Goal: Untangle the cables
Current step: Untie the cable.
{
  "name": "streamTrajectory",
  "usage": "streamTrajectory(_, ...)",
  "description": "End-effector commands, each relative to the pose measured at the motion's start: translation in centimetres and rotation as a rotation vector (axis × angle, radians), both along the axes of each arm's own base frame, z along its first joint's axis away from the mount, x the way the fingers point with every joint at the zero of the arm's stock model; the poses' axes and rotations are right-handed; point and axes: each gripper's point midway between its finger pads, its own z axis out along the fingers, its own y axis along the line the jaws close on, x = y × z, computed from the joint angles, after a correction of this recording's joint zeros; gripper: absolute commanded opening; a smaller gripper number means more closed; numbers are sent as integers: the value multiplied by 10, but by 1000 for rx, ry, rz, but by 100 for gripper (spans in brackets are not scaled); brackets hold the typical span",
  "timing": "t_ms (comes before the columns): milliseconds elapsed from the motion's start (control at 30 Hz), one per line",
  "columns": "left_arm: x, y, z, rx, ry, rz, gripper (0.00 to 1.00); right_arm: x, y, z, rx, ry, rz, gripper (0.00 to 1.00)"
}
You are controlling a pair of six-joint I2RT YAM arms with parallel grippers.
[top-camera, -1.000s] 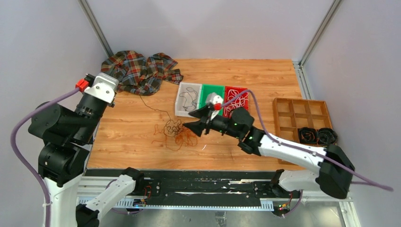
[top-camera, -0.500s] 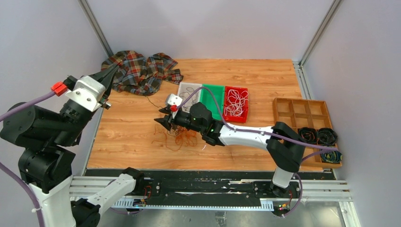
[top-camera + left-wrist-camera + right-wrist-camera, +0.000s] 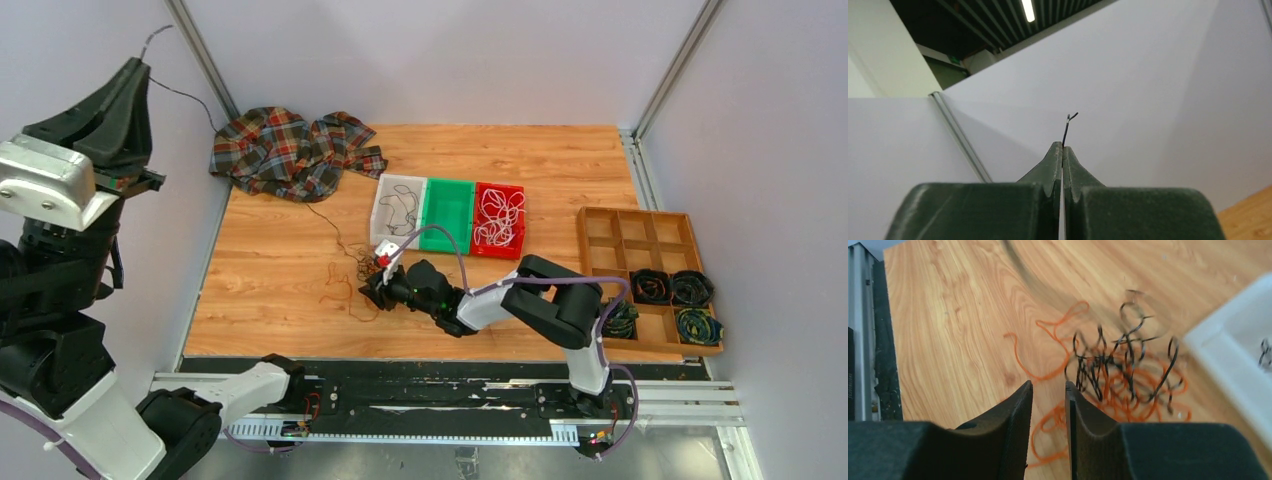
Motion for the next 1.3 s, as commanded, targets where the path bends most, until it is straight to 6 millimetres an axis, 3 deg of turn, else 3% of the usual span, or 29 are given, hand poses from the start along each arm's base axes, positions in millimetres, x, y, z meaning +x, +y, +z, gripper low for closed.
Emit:
streamTrajectory(0,-12,20,39,-60,-159,88,0,7,-11,-5,109,64,-97,30)
streamTrajectory(100,-21,31,58,-102,-251,136,0,7,-23,-20,99,100,-140,30)
streamTrajectory(233,-34,44,80,-172,-350,170,0,8,-35,-25,85,110,-176,31)
streamTrajectory(333,-34,37,81,-153,-360,143,0,-1,-43,4,110,70,-156,37)
streamTrajectory(500,-15,13,53,-87,-242,47,0,-28,-49,88,150,-63,-54,57)
streamTrajectory(633,-12,0,39,-65,-202,-19,0,-32,-29,142,166,-183,39,68)
streamTrajectory(733,-11,-3,39,-55,-199,-33,0,-41,-7,158,169,-236,150,69)
streamTrajectory(867,-9,-6,40,-42,-198,-38,0,-50,22,159,169,-235,264,69)
streamTrajectory(1000,-5,-7,38,-28,-198,-28,0,-60,48,141,168,-192,367,70)
streamTrajectory(1167,-4,-7,37,-27,-197,-24,0,-45,78,130,183,-132,341,70)
streamTrajectory(1267,-3,-6,38,-23,-198,-15,0,-34,95,104,147,-71,312,63)
